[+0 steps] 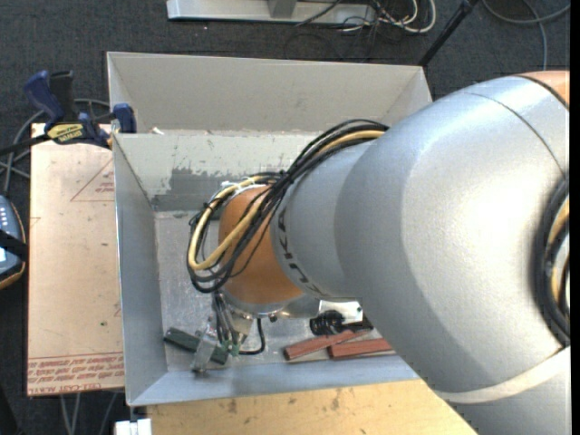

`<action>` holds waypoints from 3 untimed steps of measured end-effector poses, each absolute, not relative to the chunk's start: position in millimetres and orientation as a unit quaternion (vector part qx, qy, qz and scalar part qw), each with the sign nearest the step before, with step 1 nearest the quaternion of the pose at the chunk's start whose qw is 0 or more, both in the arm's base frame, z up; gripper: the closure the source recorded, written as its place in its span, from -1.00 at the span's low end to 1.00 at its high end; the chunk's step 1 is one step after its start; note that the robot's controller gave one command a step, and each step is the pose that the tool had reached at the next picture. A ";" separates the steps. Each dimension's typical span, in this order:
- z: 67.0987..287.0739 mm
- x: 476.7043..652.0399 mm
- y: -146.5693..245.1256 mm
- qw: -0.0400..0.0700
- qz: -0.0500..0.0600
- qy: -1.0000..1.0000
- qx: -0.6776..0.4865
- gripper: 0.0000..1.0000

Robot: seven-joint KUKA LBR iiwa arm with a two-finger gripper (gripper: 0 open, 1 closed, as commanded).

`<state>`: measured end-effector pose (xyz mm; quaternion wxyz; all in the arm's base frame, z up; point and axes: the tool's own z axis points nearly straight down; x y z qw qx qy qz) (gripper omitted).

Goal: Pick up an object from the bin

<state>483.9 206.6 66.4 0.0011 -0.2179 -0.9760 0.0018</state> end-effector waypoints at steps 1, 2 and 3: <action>68.2 478.8 211.3 0.010 0.003 -0.977 -0.214 1.00; 197.7 487.9 192.4 -0.003 -0.002 -0.980 -0.199 1.00; 193.2 486.7 192.6 0.000 0.000 -0.980 -0.198 -1.00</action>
Offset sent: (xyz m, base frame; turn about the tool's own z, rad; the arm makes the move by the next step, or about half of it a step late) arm 0.0000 0.0000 0.0000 0.0000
